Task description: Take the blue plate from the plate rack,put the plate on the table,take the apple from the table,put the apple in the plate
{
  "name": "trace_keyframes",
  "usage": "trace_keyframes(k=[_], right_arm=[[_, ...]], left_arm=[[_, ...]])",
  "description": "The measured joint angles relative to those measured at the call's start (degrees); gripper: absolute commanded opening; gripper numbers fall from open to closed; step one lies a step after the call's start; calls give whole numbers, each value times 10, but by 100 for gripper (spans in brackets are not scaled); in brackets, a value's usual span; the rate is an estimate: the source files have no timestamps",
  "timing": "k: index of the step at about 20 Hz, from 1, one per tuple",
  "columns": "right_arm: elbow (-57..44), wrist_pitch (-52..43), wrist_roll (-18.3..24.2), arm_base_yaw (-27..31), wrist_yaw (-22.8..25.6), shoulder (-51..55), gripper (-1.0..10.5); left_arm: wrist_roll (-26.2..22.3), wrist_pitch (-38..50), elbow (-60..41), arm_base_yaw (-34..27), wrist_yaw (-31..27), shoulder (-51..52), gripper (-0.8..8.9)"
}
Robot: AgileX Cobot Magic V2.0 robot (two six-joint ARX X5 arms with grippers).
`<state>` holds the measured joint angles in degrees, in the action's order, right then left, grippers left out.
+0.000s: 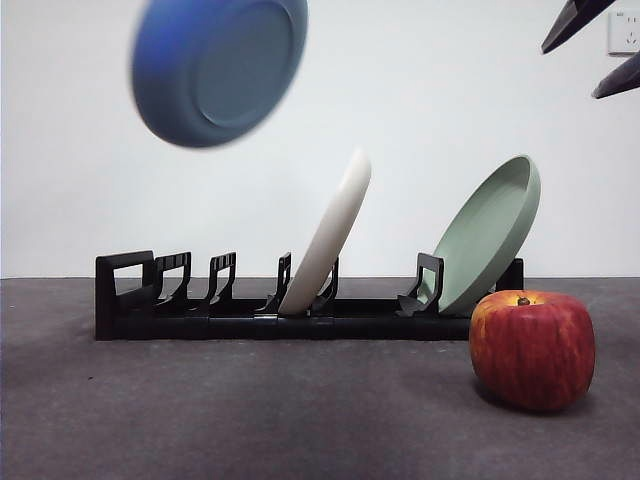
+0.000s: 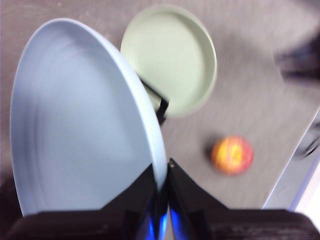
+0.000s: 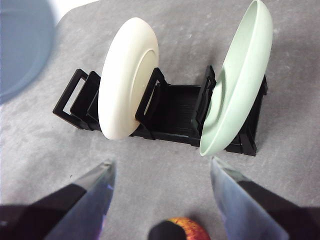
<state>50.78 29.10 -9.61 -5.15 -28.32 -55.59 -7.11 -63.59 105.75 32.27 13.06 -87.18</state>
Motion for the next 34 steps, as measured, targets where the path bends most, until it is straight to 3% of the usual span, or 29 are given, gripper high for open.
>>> trace_keyframes(k=[6,9,12,16,20,28,29,32,34], right_arm=[[0,0,2,0,1,0,317],[0,0,2,0,2,0,317],[0,0,2,0,3,0,317],[0,0,7,0,3,0,316],[0,0,11,0,3,0,317],[0,0,11,0,2,0,317],[0,1,11,0,2,0,316],[0,9,11,0,2,0,317],[0,16,11,0,0,0,320]], left_arm=[[-3,-83,-22,171,-181,53,-8],[36,-68,-106,271,-304,53,-8],[88,-30,-223,334,-404,52,-8],[142,94,-377,370,-410,52,-9],[151,249,-478,387,-405,40,-9],[78,288,-493,382,-364,-33,3],[74,289,-493,382,-357,-33,31],[71,290,-493,379,-357,-33,481],[71,290,-493,375,-380,-33,533]])
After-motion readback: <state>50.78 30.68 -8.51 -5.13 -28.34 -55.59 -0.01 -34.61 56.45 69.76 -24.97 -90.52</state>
